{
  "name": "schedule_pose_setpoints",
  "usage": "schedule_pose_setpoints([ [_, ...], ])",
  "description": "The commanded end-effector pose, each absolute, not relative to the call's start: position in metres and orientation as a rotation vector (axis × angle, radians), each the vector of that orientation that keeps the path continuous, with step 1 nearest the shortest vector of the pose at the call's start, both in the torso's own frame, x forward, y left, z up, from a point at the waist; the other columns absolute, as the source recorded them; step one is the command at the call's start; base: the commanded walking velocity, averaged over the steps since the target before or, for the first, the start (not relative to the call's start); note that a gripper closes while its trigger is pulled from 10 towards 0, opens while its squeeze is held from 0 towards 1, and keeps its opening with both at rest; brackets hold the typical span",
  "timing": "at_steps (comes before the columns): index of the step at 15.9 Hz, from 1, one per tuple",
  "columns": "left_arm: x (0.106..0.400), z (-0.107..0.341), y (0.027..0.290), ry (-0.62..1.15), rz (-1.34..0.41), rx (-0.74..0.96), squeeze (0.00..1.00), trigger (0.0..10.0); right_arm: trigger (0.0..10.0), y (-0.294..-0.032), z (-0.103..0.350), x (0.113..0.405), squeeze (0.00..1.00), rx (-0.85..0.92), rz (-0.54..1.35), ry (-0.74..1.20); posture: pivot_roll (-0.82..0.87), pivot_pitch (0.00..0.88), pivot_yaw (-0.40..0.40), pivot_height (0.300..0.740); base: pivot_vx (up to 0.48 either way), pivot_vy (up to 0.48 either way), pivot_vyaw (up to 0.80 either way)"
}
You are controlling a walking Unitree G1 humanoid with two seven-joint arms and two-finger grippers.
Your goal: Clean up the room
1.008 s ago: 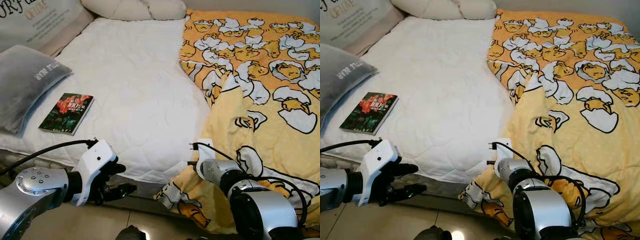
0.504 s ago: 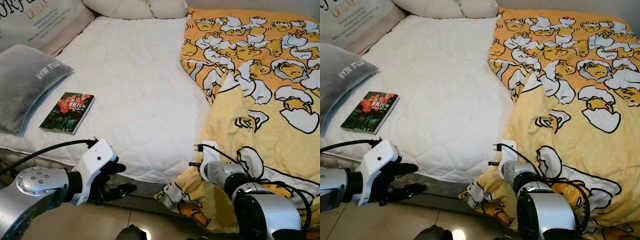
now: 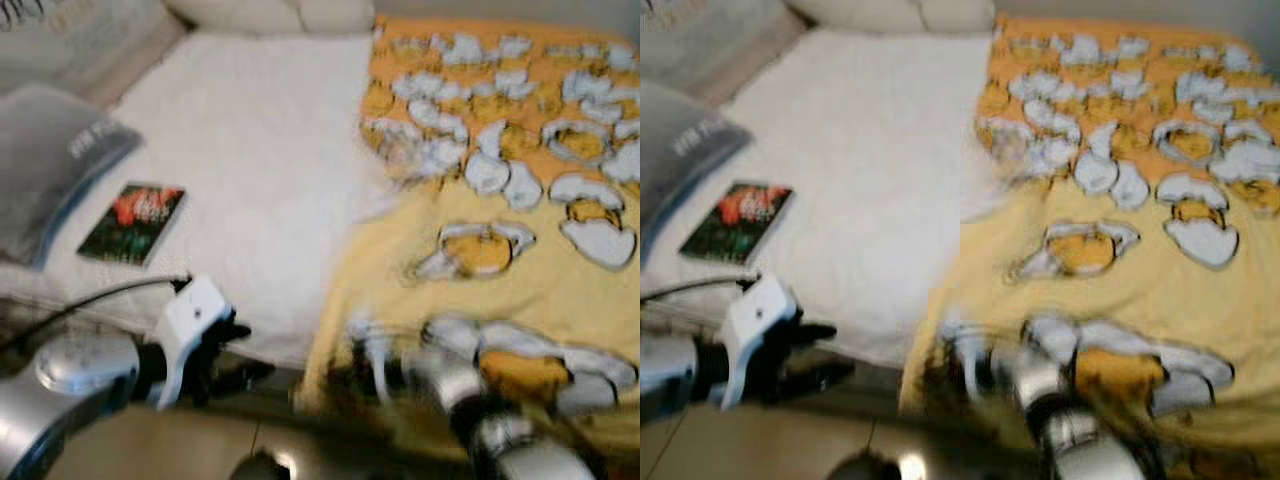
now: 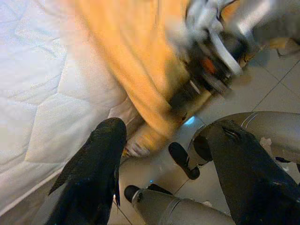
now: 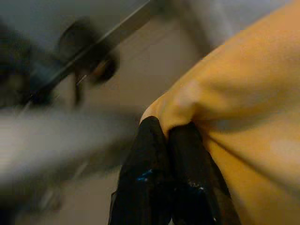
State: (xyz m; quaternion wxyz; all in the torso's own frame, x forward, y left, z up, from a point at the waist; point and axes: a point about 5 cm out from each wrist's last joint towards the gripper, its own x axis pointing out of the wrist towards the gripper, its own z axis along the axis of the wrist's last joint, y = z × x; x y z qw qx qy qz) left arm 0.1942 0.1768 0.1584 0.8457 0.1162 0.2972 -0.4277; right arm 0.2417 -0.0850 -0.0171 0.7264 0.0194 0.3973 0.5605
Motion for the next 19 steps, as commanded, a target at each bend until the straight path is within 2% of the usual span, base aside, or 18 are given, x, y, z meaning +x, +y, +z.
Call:
schedule_pose_setpoints([
  [1,0.193,0.160,0.176,0.616,-0.901,0.250,0.00,10.0,0.0,-0.078,-0.004,0.247,0.00,-0.015,1.358,0.800,0.24,0.039,0.008,0.740,0.000,0.000,0.00],
  [3,0.192,0.159,0.174,0.621,-0.910,0.246,0.00,10.0,0.0,-0.091,-0.010,0.230,0.00,-0.123,1.484,0.867,0.24,0.036,0.013,0.740,0.000,0.000,0.00],
  [4,0.192,0.158,0.173,0.622,-0.915,0.245,0.00,10.0,0.0,-0.099,-0.011,0.225,0.00,-0.239,1.530,0.885,0.24,0.036,0.017,0.740,0.000,0.000,0.00],
  [5,0.192,0.157,0.170,0.620,-0.922,0.245,0.00,10.0,10.0,-0.105,-0.016,0.224,0.00,-0.343,1.490,0.892,0.24,0.036,0.017,0.740,0.000,0.000,0.00],
  [7,0.194,0.157,0.170,0.616,-0.921,0.250,0.00,10.0,10.0,-0.101,-0.018,0.226,0.00,-0.282,1.427,0.876,0.24,0.032,0.023,0.740,0.000,0.000,0.00],
  [8,0.195,0.158,0.170,0.613,-0.918,0.254,0.00,10.0,10.0,-0.097,-0.018,0.227,1.00,-0.232,1.392,0.858,0.24,0.031,0.025,0.740,0.000,0.000,0.00],
  [10,0.197,0.158,0.172,0.610,-0.910,0.260,0.00,10.0,10.0,-0.093,-0.015,0.233,1.00,-0.146,1.324,0.821,0.24,0.023,0.024,0.740,0.000,0.000,0.00],
  [11,0.198,0.159,0.173,0.606,-0.903,0.263,0.00,10.0,10.0,-0.093,-0.015,0.236,1.00,-0.165,1.297,0.796,0.23,0.019,0.023,0.740,0.000,0.000,0.00],
  [12,0.198,0.158,0.173,0.603,-0.898,0.263,0.00,10.0,10.0,-0.096,-0.015,0.239,0.89,-0.191,1.249,0.779,0.23,0.008,0.013,0.740,0.000,0.000,0.00],
  [13,0.199,0.157,0.173,0.597,-0.885,0.253,0.00,10.0,10.0,-0.106,-0.013,0.244,0.00,-0.180,1.177,0.785,0.22,0.000,0.002,0.740,0.000,0.000,0.00],
  [17,0.203,0.154,0.170,0.549,-0.829,0.186,0.00,10.0,10.0,-0.141,-0.006,0.244,0.00,-0.123,1.039,0.753,0.18,0.000,-0.010,0.740,0.000,0.000,0.00],
  [19,0.226,0.152,0.170,0.420,-0.563,0.113,0.00,10.0,10.0,-0.166,-0.008,0.257,0.00,-0.100,0.730,0.625,0.15,0.000,-0.010,0.740,0.000,0.000,0.00],
])
